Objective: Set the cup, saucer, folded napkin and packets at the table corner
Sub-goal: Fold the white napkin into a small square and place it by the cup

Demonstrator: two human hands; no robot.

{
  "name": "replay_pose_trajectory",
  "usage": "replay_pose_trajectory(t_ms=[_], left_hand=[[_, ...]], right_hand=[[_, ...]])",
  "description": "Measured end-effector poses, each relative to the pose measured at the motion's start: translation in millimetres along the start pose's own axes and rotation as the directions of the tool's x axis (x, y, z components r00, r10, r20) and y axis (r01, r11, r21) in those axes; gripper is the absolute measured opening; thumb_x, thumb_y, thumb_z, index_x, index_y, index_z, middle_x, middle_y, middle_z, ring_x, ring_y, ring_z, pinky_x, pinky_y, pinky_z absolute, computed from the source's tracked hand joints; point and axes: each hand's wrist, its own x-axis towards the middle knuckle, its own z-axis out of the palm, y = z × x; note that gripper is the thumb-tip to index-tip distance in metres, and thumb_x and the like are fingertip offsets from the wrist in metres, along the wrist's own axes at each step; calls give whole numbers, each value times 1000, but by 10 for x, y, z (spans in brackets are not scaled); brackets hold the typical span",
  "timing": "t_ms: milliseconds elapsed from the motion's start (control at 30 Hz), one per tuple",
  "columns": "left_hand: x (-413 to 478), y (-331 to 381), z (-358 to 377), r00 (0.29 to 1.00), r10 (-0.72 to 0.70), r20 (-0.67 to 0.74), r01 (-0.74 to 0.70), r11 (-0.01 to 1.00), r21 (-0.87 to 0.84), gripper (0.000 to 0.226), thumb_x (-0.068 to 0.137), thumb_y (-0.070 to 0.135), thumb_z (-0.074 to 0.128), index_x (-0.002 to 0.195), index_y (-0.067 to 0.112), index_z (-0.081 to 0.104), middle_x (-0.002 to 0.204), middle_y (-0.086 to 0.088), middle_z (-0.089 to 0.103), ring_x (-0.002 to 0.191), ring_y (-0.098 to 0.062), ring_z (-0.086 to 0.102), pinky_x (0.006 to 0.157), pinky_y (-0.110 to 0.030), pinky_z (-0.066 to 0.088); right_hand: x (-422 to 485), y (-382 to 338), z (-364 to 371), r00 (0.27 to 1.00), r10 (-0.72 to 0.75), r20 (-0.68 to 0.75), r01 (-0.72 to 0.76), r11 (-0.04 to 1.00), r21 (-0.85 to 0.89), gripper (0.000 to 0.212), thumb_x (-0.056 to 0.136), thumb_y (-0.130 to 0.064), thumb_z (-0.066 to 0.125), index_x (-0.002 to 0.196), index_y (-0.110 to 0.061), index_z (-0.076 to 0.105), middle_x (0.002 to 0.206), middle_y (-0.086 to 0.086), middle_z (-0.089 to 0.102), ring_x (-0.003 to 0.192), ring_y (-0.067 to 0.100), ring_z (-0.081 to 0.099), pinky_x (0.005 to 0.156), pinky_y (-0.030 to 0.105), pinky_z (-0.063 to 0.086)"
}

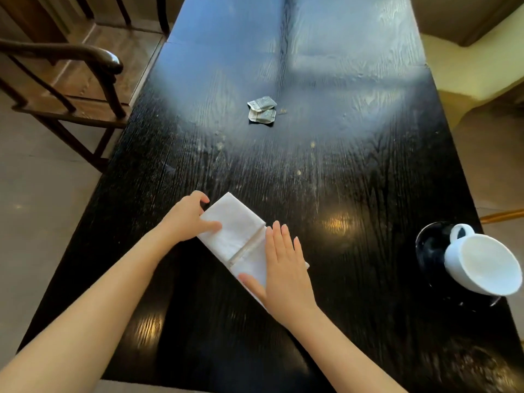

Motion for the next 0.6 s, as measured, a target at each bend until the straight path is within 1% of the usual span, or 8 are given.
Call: replay_pose_trajectory(t_ms=[67,167,267,367,433,500,567,600], left_hand=[[26,15,-86,995,-18,95,21,999,-35,49,67,31,78,107,16,55,88,-2,58,85,-19,55,67,-29,39],[-1,66,-152,992,57,113,-37,984,-173,25,70,21,76,90,11,65,79,-2,58,75,-17,52,63,-27,37],[-114,140,-165,993,103,61,-87,973,-215,17,77,16,68,90,8,62,79,-2,60,74,-17,52,62,-28,37],[-277,256,-144,987,157,-38,-161,978,-135,11,79,14,61,89,10,58,79,-1,60,76,-20,55,61,-29,39],[-408,350,-105,967,209,-142,-221,973,-70,8,82,15,57,90,13,55,81,-4,63,76,-23,58,62,-34,43],[-522,434,-33,932,269,-241,-275,961,12,9,85,15,53,94,13,53,81,-10,66,72,-31,60,64,-41,47],[-594,484,36,892,330,-308,-319,944,87,11,87,14,50,98,11,51,80,-13,68,68,-36,59,61,-42,46],[-622,494,63,872,365,-327,-344,931,122,14,88,13,50,101,11,52,81,-14,69,68,-38,60,61,-42,46]], right_hand=[[-87,-40,127,997,47,60,-47,999,0,94,75,-68,30,141,-2,33,148,14,38,138,29,33,111,48,33],[-74,-66,222,997,75,36,-76,997,27,95,74,-65,33,144,-2,27,151,15,33,141,29,26,112,46,14],[-92,-84,173,997,59,53,-62,997,52,94,77,-65,27,148,-3,17,156,13,19,145,27,11,119,44,2],[-87,-23,38,1000,0,31,-13,907,422,79,88,-56,36,149,-13,10,157,-4,2,145,14,-7,114,31,-10],[-116,10,-161,989,148,-12,-96,703,704,54,94,-36,47,143,-17,32,146,-13,24,140,6,19,115,23,10],[-93,40,-330,943,329,-47,-157,566,809,27,96,-24,46,119,-19,58,120,-13,56,112,5,53,98,26,43],[44,35,-448,922,383,66,-245,441,864,23,97,-22,41,101,-15,63,96,-3,66,88,14,65,78,31,55],[152,27,-485,909,367,200,-326,323,889,27,98,-23,39,102,-11,62,96,4,67,87,20,67,77,33,57]])
